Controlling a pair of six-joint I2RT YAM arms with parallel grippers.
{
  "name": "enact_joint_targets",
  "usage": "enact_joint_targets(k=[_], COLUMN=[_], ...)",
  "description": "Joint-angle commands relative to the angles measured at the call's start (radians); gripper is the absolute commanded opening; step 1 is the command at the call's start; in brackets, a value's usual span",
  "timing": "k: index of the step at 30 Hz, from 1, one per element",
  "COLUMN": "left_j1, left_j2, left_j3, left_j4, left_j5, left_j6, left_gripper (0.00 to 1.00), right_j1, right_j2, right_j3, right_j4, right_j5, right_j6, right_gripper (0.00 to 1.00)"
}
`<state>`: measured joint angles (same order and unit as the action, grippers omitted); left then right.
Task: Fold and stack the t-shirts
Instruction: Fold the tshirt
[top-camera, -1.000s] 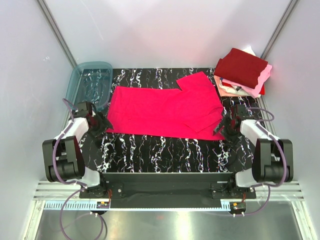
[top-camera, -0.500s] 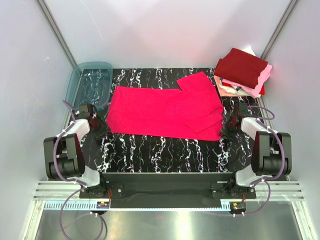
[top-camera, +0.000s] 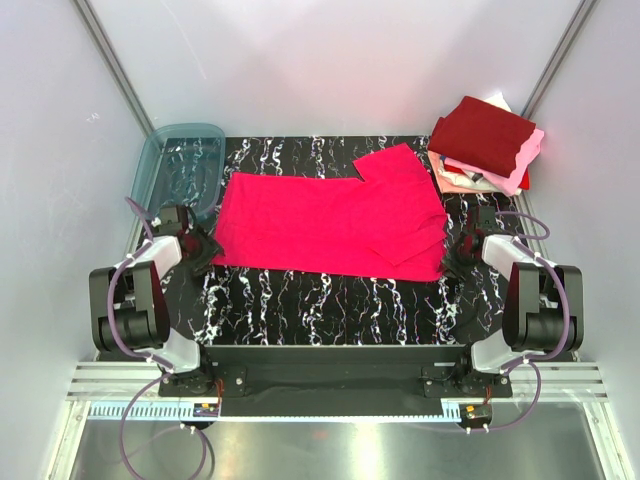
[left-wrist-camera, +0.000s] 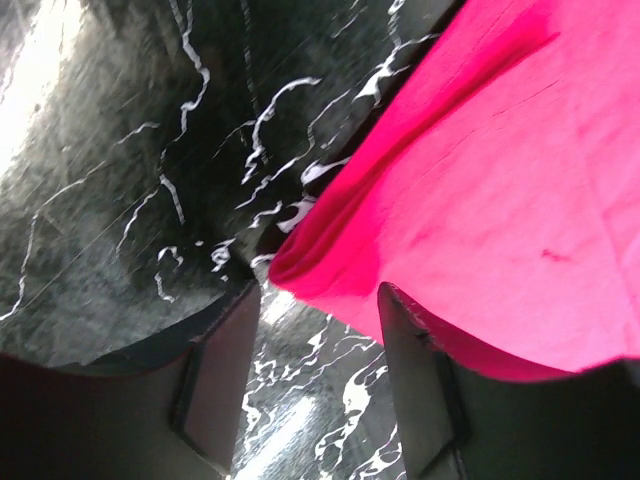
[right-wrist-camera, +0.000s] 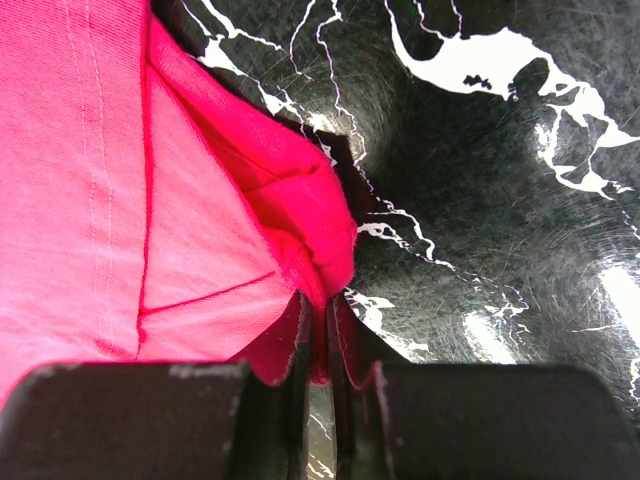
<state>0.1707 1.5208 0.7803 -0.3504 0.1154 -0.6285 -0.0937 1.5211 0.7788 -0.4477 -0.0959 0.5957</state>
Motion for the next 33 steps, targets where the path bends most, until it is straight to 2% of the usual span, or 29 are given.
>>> enact_joint_targets(k=[1, 3, 8, 9, 11, 12, 13, 17, 19, 20, 23, 27, 33], left_j1=[-0.011, -0.016, -0.019, -0.02, -0.028, -0.028, -0.03, -0.04, -0.046, -0.048, -0.051, -0.054, -0.059], left_j2=[0.012, 0.007, 0.061, 0.077, 0.062, 0.055, 0.053, 0.016, -0.037, -0.057, -0.148, -0.298, -0.494], left_j3=[-0.013, -0.035, -0.058, -0.061, -0.068, -0.073, -0.069, -0.072, -0.088, -0.099, -0.141, -0.22, -0.256], left_j4=[0.054, 0.082, 0.139, 0.148, 0.16, 0.165, 0.157, 0.127, 0.096, 0.088, 0.051, -0.01, -0.143], left_j5=[-0.045, -0.056, -0.043, -0.036, -0.052, -0.048, -0.045, -0.022, -0.016, -0.014, 0.01, 0.038, 0.012], left_j6=[-0.014, -0.023, -0.028, -0.027, -0.022, -0.022, -0.02, -0.017, -0.022, -0.026, -0.037, -0.054, -0.072], left_gripper=[0.58, 0.57, 0.43, 0.34, 0.22, 0.07, 0.0, 0.0, 0.0, 0.0, 0.0, 0.0, 0.0], right_j1=[-0.008, -0.008, -0.009, -0.009, -0.011, -0.012, -0.014, -0.031, -0.031, -0.031, -0.032, -0.038, -0.089], right_j2=[-0.033, -0.032, -0.024, -0.021, -0.015, -0.012, -0.012, -0.036, -0.058, -0.093, -0.165, -0.226, -0.334], right_j3=[-0.003, -0.004, -0.001, -0.001, -0.001, -0.001, 0.0, 0.017, 0.034, 0.04, 0.053, 0.057, 0.04], right_j4=[-0.013, -0.011, -0.009, -0.008, -0.003, -0.003, -0.003, -0.04, -0.08, -0.116, -0.166, -0.232, -0.327], right_j5=[0.015, 0.016, 0.016, 0.018, 0.015, 0.016, 0.013, 0.041, 0.091, 0.169, 0.211, 0.237, 0.21], right_j6=[-0.017, -0.023, -0.027, -0.027, -0.027, -0.027, -0.024, -0.027, -0.031, -0.019, 0.001, 0.027, 0.093], right_gripper=[0.05, 0.04, 0.03, 0.04, 0.03, 0.03, 0.01, 0.0, 0.0, 0.0, 0.0, 0.0, 0.0])
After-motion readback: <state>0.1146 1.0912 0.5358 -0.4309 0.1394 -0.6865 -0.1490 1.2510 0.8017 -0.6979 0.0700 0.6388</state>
